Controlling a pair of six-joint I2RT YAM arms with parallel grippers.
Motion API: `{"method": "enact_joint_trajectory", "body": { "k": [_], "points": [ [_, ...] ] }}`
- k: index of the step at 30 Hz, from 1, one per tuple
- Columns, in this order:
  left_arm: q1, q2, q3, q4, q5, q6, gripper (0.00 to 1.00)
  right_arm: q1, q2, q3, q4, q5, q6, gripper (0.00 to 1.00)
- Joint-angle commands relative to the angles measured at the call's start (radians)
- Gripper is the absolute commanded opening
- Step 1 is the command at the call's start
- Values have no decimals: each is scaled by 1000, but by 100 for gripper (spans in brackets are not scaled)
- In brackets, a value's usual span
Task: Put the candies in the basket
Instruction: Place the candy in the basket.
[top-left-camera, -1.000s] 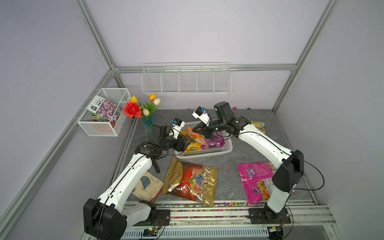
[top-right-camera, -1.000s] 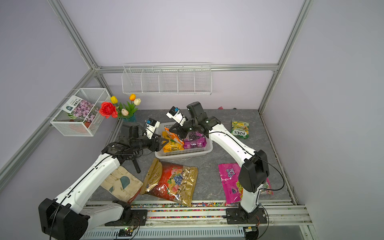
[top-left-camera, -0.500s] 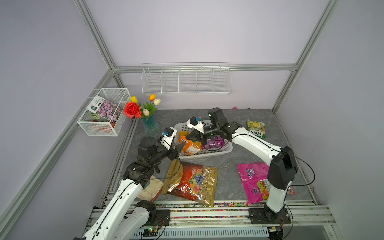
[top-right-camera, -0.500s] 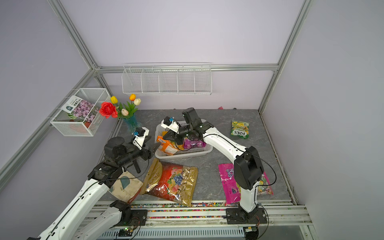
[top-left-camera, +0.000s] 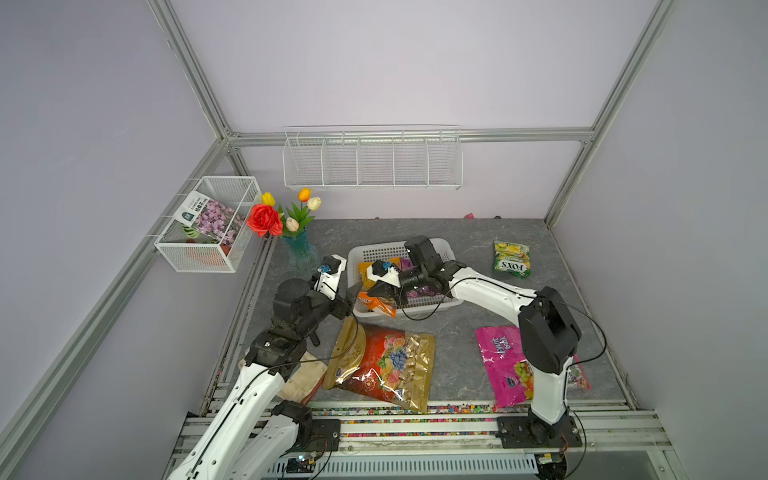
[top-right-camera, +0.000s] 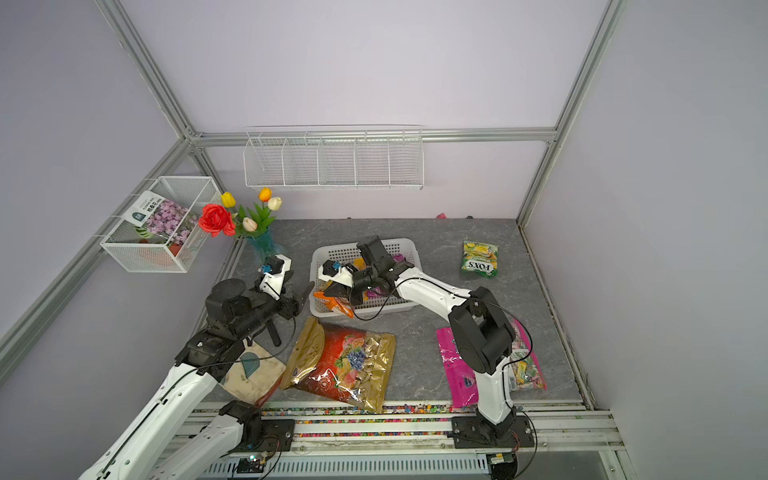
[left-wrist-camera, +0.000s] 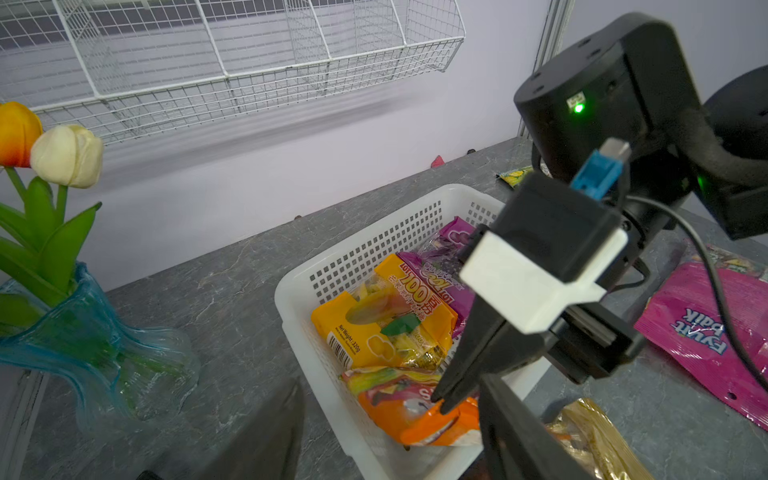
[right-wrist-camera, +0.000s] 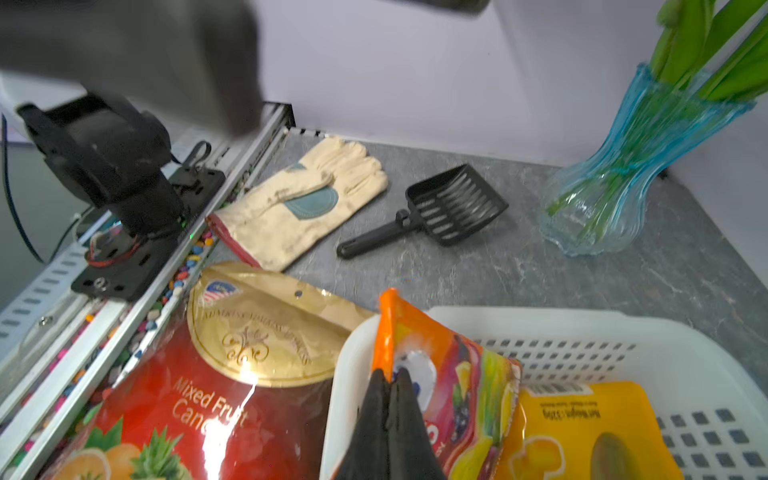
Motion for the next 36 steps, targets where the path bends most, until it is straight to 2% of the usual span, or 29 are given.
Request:
{"method": "enact_joint_trajectory", "body": {
  "k": [1,5,11,15,19,21,23,25,27,30,34,36],
  "points": [
    [7,9,-10,16,-33,-47,69,-53,-80,-75,-72,118,-85,10],
    [7,41,-8,10,-28,-72,68,-95,-148,-160,-100,231,-96,18],
    [7,124,47,-32,3,-97,72,-125,-227,-261,-112,422,-94,17],
    [7,208,127,-105,-30,-131,74,-133,-271,-321,-89,487,-93,17],
    [7,260,161,-141,49,-98,74,-146,-316,-347,-121,484,-130,17],
    [7,268,141,-135,155,-18,73,-146,-358,-364,-130,454,-168,20],
    [7,273,112,-145,351,176,72,-146,-390,-376,-140,407,-212,27],
    [7,277,89,-144,497,328,71,-145,-404,-380,-151,353,-236,32],
    [6,281,70,-109,566,412,71,-146,-396,-371,-172,308,-238,35],
    [2,300,47,-33,602,487,74,-137,-374,-348,-205,271,-240,40],
    [-27,394,86,-56,561,569,78,-114,-355,-333,-188,339,-228,44],
    [-41,456,112,-66,500,598,78,-115,-362,-331,-166,389,-189,45]
  ]
}}
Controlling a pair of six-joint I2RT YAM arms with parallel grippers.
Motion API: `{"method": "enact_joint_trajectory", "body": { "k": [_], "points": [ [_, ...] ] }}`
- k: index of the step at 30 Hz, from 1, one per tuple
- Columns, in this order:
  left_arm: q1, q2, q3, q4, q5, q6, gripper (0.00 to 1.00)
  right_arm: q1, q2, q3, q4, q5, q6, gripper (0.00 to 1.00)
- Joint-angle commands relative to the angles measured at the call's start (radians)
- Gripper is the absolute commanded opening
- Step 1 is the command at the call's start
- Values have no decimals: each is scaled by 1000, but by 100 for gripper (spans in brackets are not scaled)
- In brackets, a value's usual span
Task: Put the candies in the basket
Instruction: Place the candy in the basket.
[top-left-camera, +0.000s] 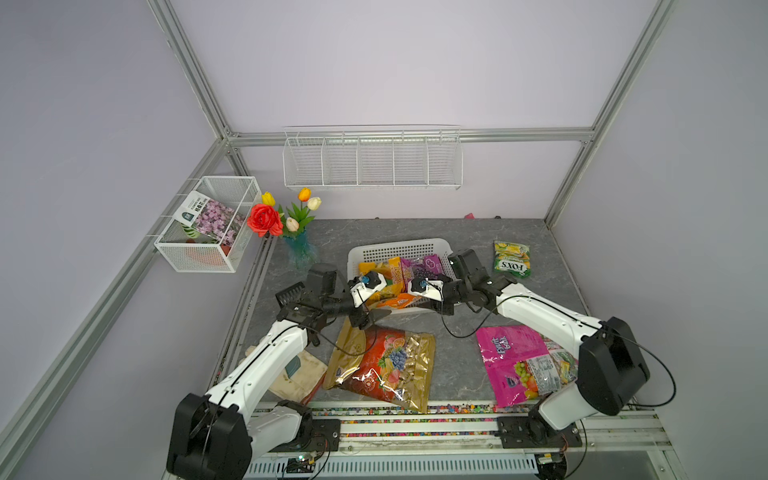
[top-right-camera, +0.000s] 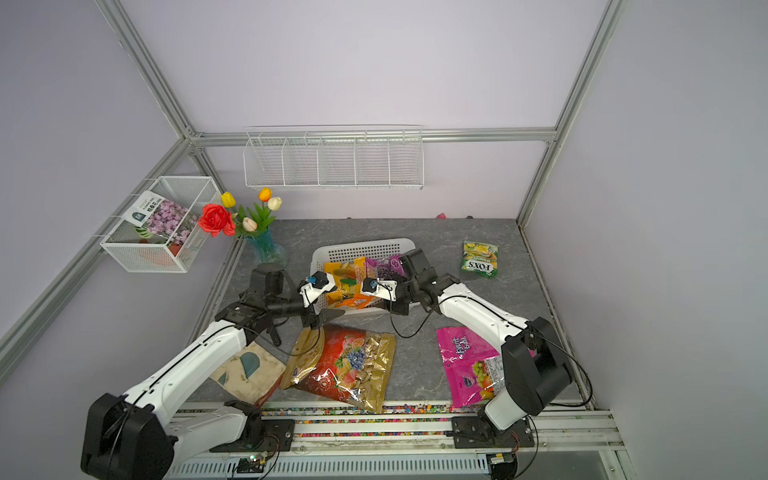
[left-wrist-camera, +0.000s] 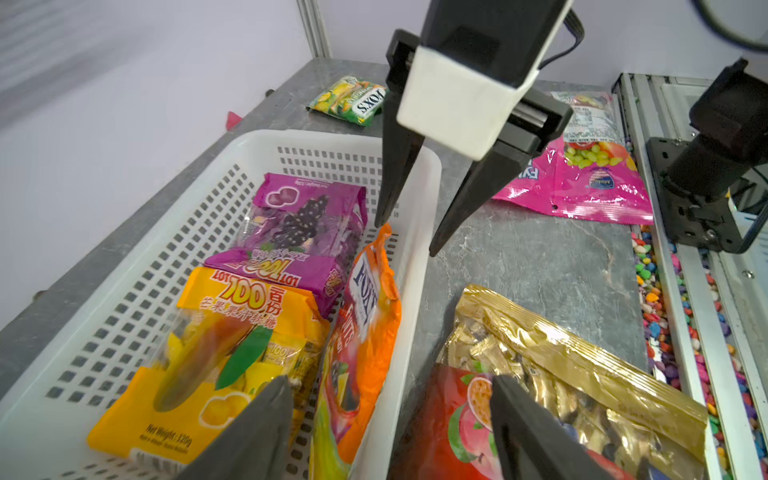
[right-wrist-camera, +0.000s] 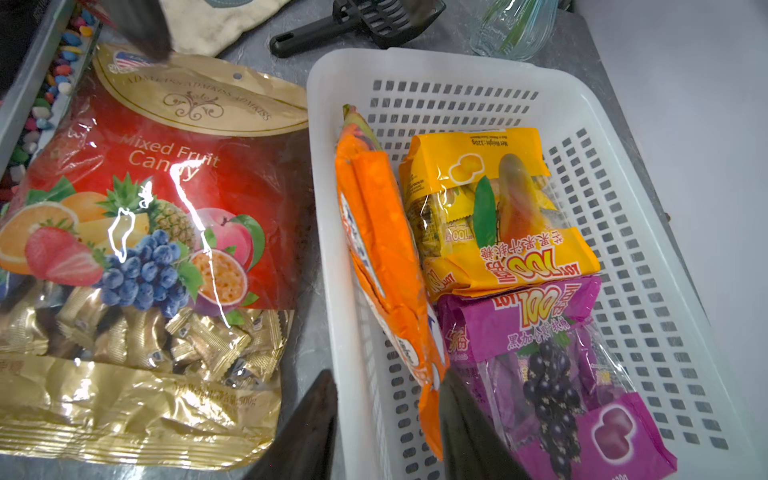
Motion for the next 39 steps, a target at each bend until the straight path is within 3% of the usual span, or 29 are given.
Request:
{"method": "enact_joint_trajectory", "body": {
  "k": [1,3,7,9,11,12,19,24,28,32,39],
  "points": [
    [-21,103,60,-23,-33,142,77,6,-6,19,17,59,45,46],
    [-27,160,91,-48,-62,164,72,6,-27,19,15,87,49,47],
    [-28,251,167,-128,-93,201,50,-5,-92,3,25,96,94,46],
    [-29,272,205,-174,-87,204,34,-22,-124,-20,47,57,122,46],
    [-34,285,241,-216,-100,199,10,-34,-146,-40,62,32,139,46],
    [-35,291,261,-243,-114,197,2,-35,-153,-46,60,26,143,46],
    [-93,256,349,-426,-251,208,1,-37,-168,-50,-31,4,92,45],
    [-113,282,455,-526,-331,177,1,-37,-131,-69,5,-28,133,45],
    [-138,422,600,-693,-431,206,1,-45,-119,-75,71,83,258,44],
    [-168,560,719,-839,-499,207,3,-122,-155,-117,157,165,412,45],
    [-250,676,810,-907,-633,196,5,-282,-229,-236,311,335,671,46]
  ]
}}
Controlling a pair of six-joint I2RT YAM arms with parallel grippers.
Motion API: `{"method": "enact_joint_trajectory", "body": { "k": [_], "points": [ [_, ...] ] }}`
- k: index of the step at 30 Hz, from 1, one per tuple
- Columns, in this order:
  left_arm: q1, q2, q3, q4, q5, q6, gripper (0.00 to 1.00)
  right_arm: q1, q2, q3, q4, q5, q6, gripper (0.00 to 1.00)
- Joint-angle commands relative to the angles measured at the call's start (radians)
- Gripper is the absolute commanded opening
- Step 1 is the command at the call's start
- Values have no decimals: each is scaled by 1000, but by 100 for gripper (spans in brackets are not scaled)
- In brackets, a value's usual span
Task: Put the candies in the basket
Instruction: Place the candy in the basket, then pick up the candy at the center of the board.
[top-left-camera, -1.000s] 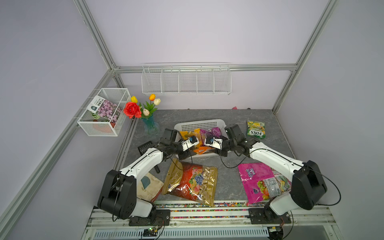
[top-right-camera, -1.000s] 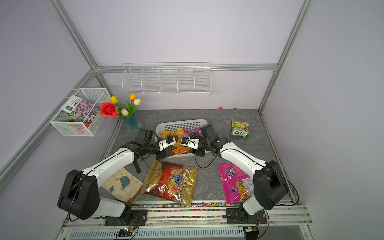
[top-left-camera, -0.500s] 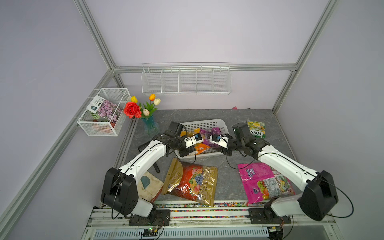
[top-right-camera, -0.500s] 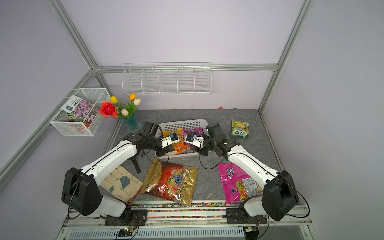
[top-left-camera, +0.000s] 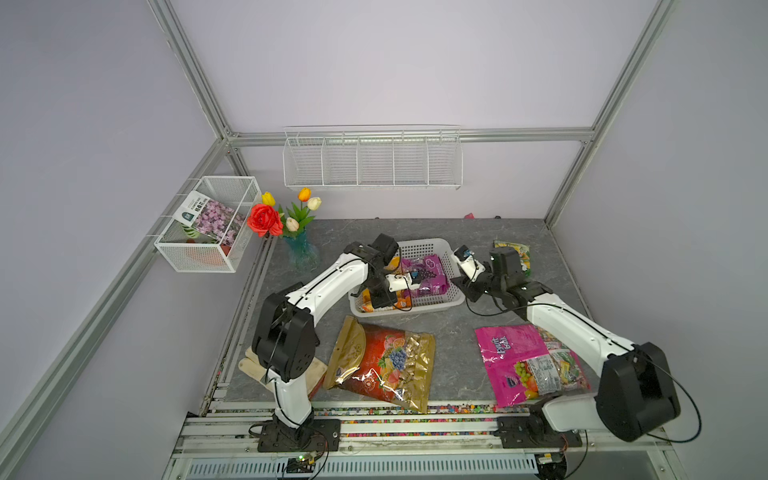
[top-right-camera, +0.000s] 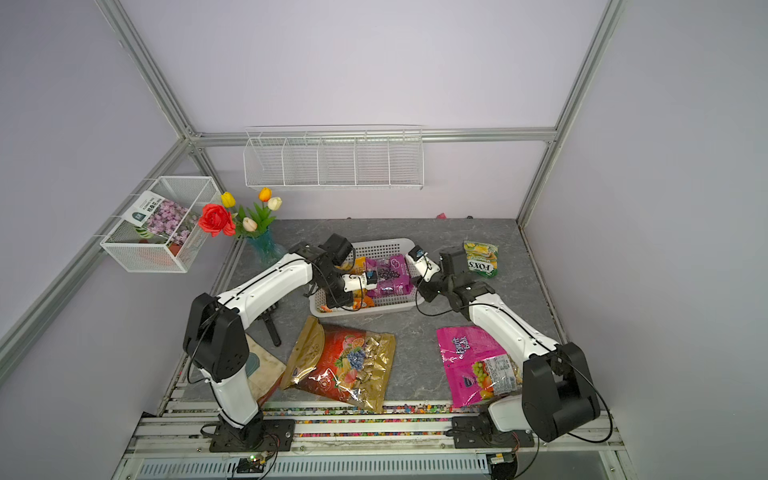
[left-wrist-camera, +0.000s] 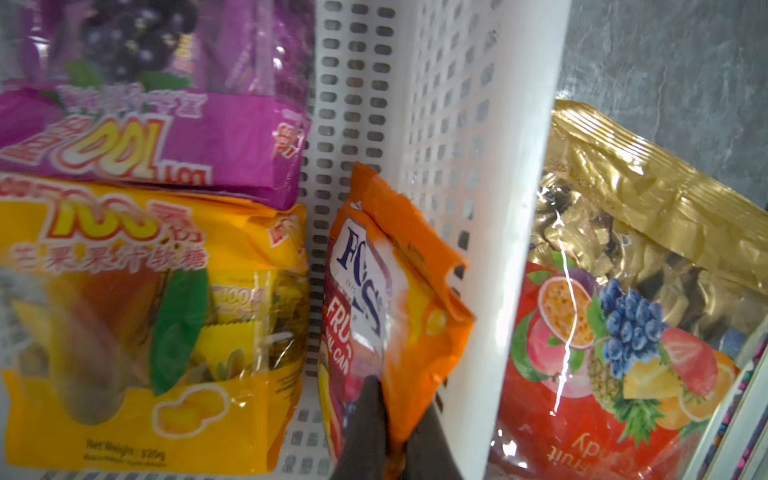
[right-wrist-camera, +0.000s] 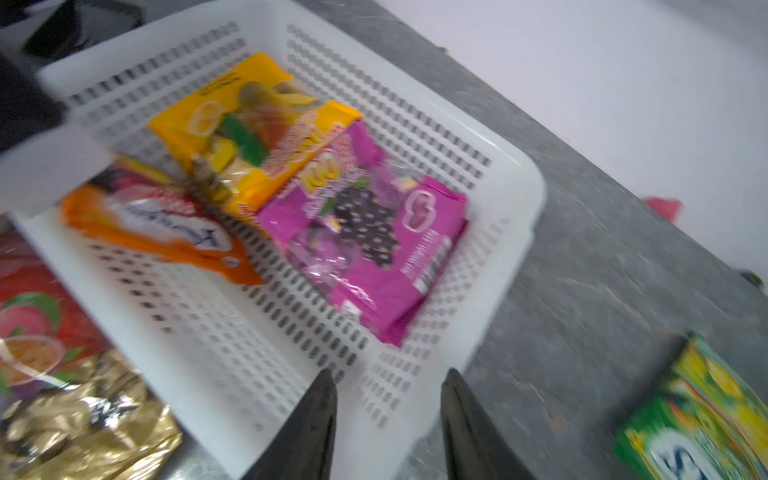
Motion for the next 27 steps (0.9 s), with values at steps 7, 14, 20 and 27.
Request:
{"method": "enact_joint_trajectory", "body": {
  "k": [7,14,20,27],
  "points": [
    [-66,65,107,-86,-76,-33,17,-94,-6,46,-48,415,443,70],
    [-94,41,119,-77,-59,-132,100,-247,185,276,-379,471,821,69],
    [-92,-112,80,45,-28,-208,100,-313,284,355,-454,504,864,68],
    [-82,-332,-70,302,-117,-398,100,-515,334,299,-388,276,981,56]
  ]
}}
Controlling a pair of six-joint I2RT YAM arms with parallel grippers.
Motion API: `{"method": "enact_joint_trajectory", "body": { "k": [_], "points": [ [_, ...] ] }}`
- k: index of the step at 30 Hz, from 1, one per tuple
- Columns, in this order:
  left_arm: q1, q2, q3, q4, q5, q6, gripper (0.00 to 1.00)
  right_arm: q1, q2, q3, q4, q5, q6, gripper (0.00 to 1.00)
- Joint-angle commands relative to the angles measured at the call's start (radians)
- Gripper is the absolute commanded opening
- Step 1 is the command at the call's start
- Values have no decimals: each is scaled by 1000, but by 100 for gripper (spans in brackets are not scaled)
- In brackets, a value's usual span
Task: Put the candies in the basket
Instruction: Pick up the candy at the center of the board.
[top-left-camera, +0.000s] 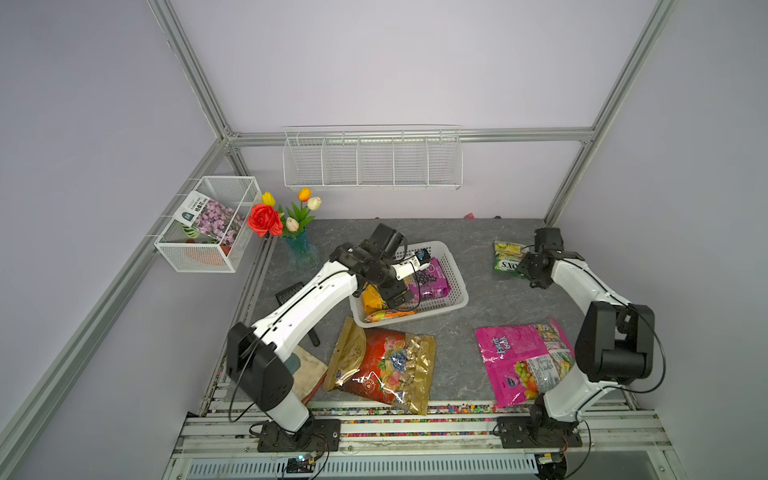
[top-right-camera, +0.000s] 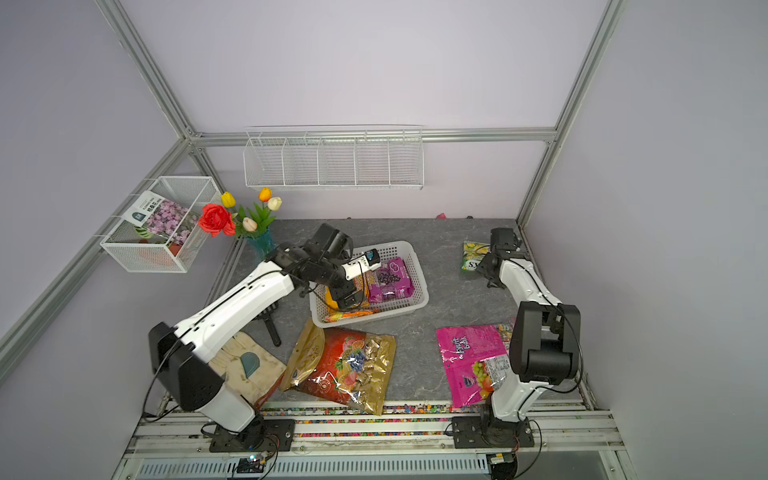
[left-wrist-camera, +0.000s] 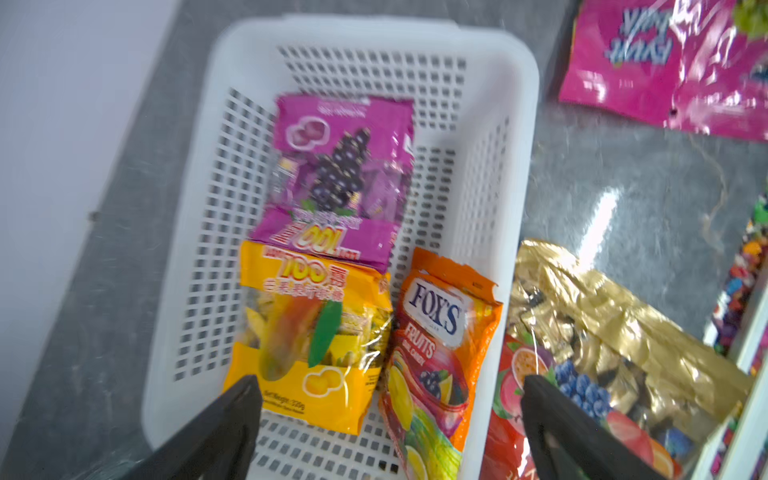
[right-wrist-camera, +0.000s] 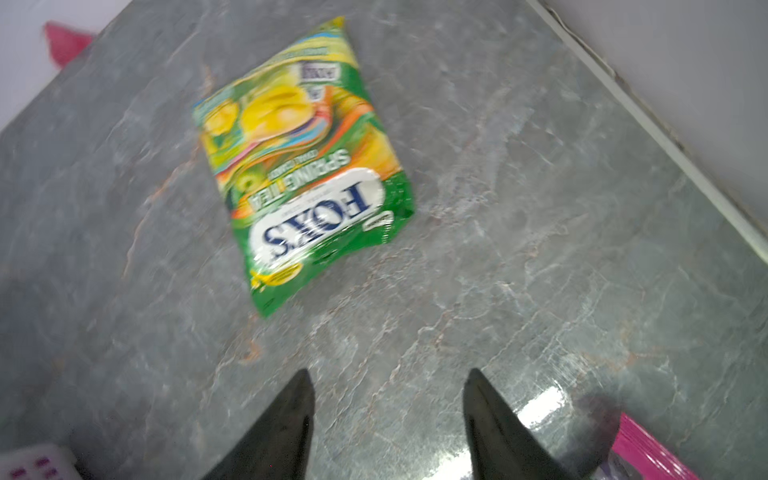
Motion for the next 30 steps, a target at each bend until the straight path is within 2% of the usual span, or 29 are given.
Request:
{"method": "enact_joint_trajectory", "body": {
  "k": [1,4,5,6,9,11,15,23,26,30],
  "points": [
    [11,-91,-89,197,-108,-197,100,-74,17,-40,39,-133,77,55],
    [28,-153,-133,313,-424,-488,100,-112,46,-49,76,-192,106,50],
    [38,-167,-137,311,-499,-559,100,-122,58,-49,92,-210,110,49],
    [52,-178,-138,303,-509,-591,100,-125,69,-48,109,-220,109,49],
    [111,-202,-146,275,-401,-642,100,-132,109,-36,163,-243,101,49],
    [131,-210,-172,277,-382,-664,100,-139,143,-43,233,-295,102,48],
    [133,-242,-250,317,-415,-674,100,-150,208,-11,291,-360,92,46],
    [141,-326,-391,432,-435,-667,100,-167,329,65,295,-367,50,39],
    [142,-331,-413,450,-452,-662,100,-170,379,95,310,-385,43,32],
    [142,-324,-423,460,-440,-657,100,-172,394,81,384,-473,54,5]
  ]
}}
